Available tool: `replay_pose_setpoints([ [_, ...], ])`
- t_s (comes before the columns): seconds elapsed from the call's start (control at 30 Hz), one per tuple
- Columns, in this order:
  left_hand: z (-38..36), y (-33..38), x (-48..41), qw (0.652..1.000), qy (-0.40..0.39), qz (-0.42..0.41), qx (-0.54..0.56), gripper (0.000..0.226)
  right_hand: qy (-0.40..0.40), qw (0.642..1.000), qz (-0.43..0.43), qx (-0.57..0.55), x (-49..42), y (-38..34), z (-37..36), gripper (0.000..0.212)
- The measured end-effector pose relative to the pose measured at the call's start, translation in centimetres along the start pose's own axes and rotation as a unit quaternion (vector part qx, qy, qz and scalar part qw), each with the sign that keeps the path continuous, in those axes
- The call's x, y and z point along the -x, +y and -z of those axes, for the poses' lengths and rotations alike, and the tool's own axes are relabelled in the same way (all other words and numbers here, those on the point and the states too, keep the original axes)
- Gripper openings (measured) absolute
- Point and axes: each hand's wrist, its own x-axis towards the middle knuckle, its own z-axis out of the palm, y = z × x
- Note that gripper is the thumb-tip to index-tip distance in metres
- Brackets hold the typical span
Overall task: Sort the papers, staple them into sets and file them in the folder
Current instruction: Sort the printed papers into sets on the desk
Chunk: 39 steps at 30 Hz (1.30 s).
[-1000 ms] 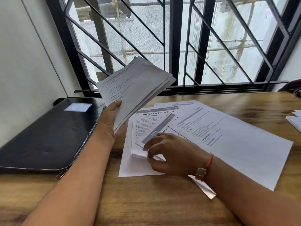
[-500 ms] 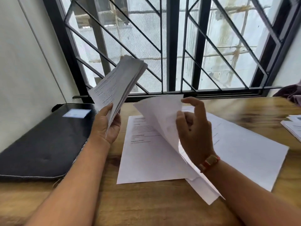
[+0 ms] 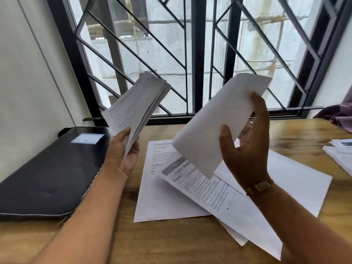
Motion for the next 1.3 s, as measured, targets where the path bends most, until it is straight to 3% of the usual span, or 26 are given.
replay_pose_setpoints([
  [0.2,-0.2,-0.1,0.1,1.0,0.007,0.003,-0.007,0.034,0.015,0.99,0.08,0.116,-0.5,0.4,0.7,0.063],
  [0.43,-0.2,-0.3,0.3,0.997,0.031,0.001,-0.064,0.028,-0.222,0.946,0.151,0.179,0.2,1.7,0.2,0.091],
  [0.7,-0.7,-0.5,0.6,0.994,0.033,0.011,-0.107,0.008,-0.347,0.905,0.145,0.198,1.8,2.5,-1.0,0.054],
  [0.87,-0.6,-0.6,0.7,0.992,0.027,0.004,-0.12,0.019,-0.397,0.888,0.097,0.208,2.2,3.6,-1.4,0.048],
  [1.0,-0.9,-1.3,0.9,0.983,0.016,0.044,-0.177,0.012,-0.404,0.886,0.094,0.207,2.1,3.5,-1.4,0.044],
  [1.2,0.4,-1.4,0.6,0.964,0.015,0.149,-0.221,0.047,-0.381,0.883,0.162,0.222,2.2,3.8,-1.6,0.047],
  [1.3,0.9,-1.2,0.2,0.957,0.024,0.161,-0.241,0.066,-0.368,0.884,0.186,0.22,2.2,3.6,-1.6,0.046],
])
